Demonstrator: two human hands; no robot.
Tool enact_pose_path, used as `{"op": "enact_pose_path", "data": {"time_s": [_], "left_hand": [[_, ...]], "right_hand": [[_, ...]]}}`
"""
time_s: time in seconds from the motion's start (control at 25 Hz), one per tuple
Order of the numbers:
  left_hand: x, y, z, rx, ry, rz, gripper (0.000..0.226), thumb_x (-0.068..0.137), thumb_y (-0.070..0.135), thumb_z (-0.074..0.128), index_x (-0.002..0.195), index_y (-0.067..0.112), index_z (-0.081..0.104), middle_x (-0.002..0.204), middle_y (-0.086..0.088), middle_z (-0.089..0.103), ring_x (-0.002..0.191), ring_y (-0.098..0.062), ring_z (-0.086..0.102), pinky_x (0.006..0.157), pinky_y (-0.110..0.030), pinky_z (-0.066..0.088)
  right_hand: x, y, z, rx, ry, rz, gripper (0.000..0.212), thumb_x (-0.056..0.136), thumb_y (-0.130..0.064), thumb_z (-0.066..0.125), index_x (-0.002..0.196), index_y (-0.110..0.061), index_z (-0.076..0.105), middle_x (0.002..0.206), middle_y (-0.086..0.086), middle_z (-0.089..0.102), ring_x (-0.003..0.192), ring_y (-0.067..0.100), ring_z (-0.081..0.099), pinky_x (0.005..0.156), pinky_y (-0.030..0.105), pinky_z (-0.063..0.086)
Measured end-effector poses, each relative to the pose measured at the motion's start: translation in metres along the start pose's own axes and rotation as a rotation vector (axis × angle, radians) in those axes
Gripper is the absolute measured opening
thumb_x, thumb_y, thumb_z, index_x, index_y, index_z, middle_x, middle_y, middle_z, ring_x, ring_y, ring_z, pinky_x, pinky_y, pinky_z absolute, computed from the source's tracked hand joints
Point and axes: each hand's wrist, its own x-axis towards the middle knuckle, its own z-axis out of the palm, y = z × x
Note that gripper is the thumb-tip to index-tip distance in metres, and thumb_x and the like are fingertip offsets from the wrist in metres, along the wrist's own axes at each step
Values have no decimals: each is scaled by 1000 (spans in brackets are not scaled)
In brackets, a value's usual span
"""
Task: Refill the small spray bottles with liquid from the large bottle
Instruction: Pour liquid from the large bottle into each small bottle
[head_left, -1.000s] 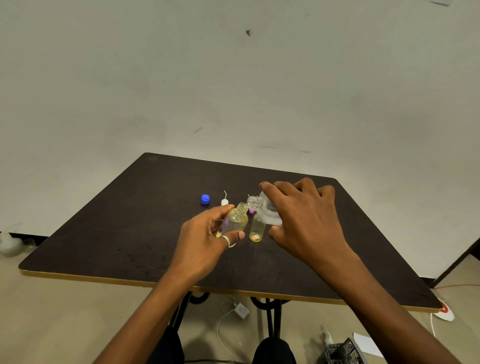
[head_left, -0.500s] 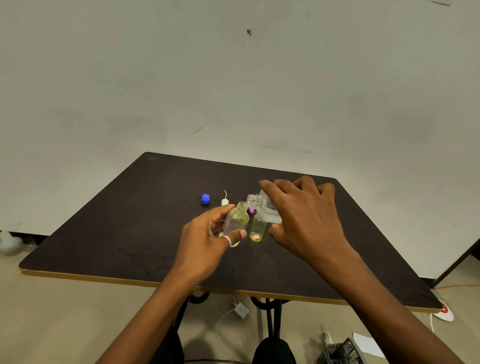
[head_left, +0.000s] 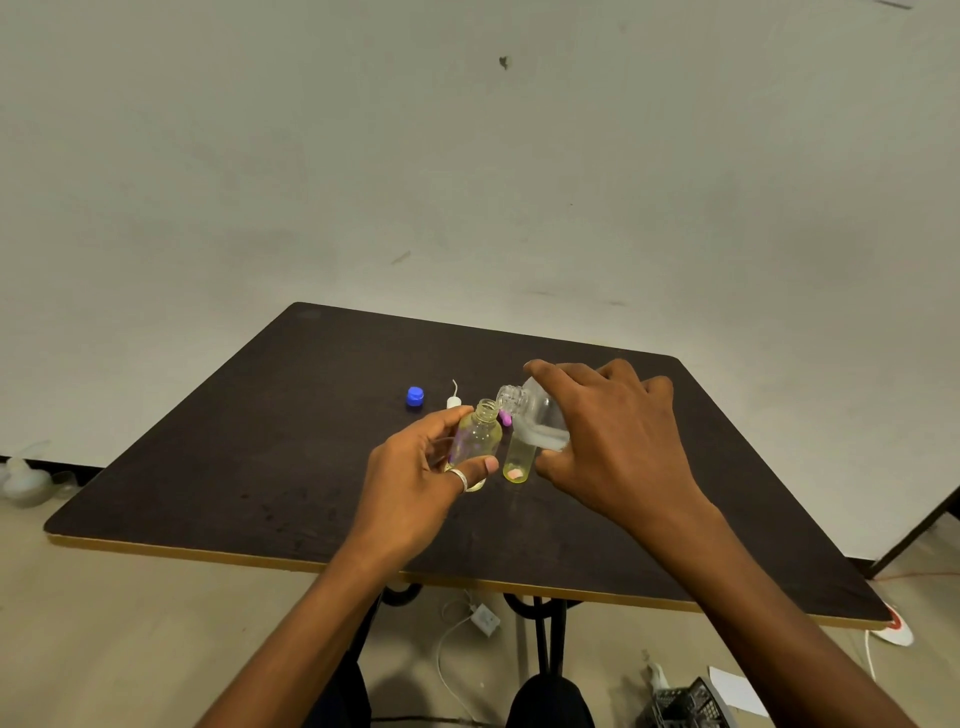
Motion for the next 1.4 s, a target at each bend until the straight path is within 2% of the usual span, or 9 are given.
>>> {"op": "enact_pose_path", "data": {"time_s": [0.16, 0.28, 0.36, 0.48, 0.64, 0.76, 1.16, 1.32, 1.4], "left_hand": [[1, -1, 1, 1, 17, 3, 55, 76, 24, 82, 128, 29, 63, 113, 17, 70, 102, 9, 63, 82, -6, 48], [2, -2, 0, -2, 27, -11, 54, 77, 27, 81, 127, 31, 63, 113, 17, 70, 103, 6, 64, 86, -12, 49], [5, -5, -1, -12, 34, -25, 52, 78, 25, 81, 126, 31, 63, 112, 18, 70, 103, 6, 64, 85, -12, 50], [15, -15, -1, 1, 68, -43, 49, 78, 24, 81, 124, 33, 63, 110, 19, 69, 101, 6, 64, 80, -11, 51], [37, -40, 4, 47, 81, -101, 50, 78, 22, 81, 124, 28, 63, 113, 15, 69, 103, -1, 65, 90, -24, 53], [51, -58, 12, 77, 85, -146, 49, 75, 19, 84, 119, 25, 64, 110, 11, 70, 99, -4, 67, 91, -29, 55], [57, -91, 27, 146, 63, -240, 49, 77, 20, 82, 117, 27, 55, 111, 10, 65, 98, -3, 64, 78, -15, 48], [55, -100, 29, 170, 91, -238, 58, 75, 23, 83, 125, 22, 54, 123, 4, 65, 109, -12, 64, 89, -25, 52], [55, -101, 29, 204, 72, -256, 75, 73, 29, 85, 136, 19, 47, 135, 0, 59, 121, -17, 58, 99, -31, 49]], "right_hand": [[-1, 0, 6, 174, -63, 67, 84, 70, -59, 73, 142, -42, 32, 138, -13, 54, 118, 20, 51, 93, 44, 39], [-1, 9, 14, 409, -49, 129, 82, 61, -58, 74, 135, -42, 41, 124, -13, 63, 107, 18, 60, 89, 45, 49], [0, 16, 18, 591, -5, 184, 79, 58, -53, 77, 130, -41, 48, 115, -15, 65, 97, 11, 63, 83, 34, 55], [-1, 30, 21, 779, 48, 281, 73, 61, -42, 84, 126, -37, 53, 111, -18, 63, 94, 2, 61, 77, 13, 47], [-6, 45, 28, 964, 113, 395, 70, 59, -40, 87, 122, -37, 56, 111, -18, 65, 97, 2, 63, 85, 27, 55], [-10, 56, 35, 993, 134, 429, 71, 60, -39, 89, 123, -35, 55, 111, -16, 66, 97, 3, 64, 86, 30, 56], [-17, 74, 56, 1021, 116, 452, 78, 60, -38, 90, 129, -29, 53, 118, -9, 65, 103, 8, 64, 90, 35, 57], [-18, 73, 59, 1038, 106, 449, 78, 62, -36, 90, 130, -28, 53, 120, -9, 64, 104, 10, 63, 91, 35, 56], [-19, 73, 58, 1041, 101, 448, 78, 62, -36, 89, 130, -27, 52, 120, -9, 64, 105, 10, 63, 92, 35, 56]]}}
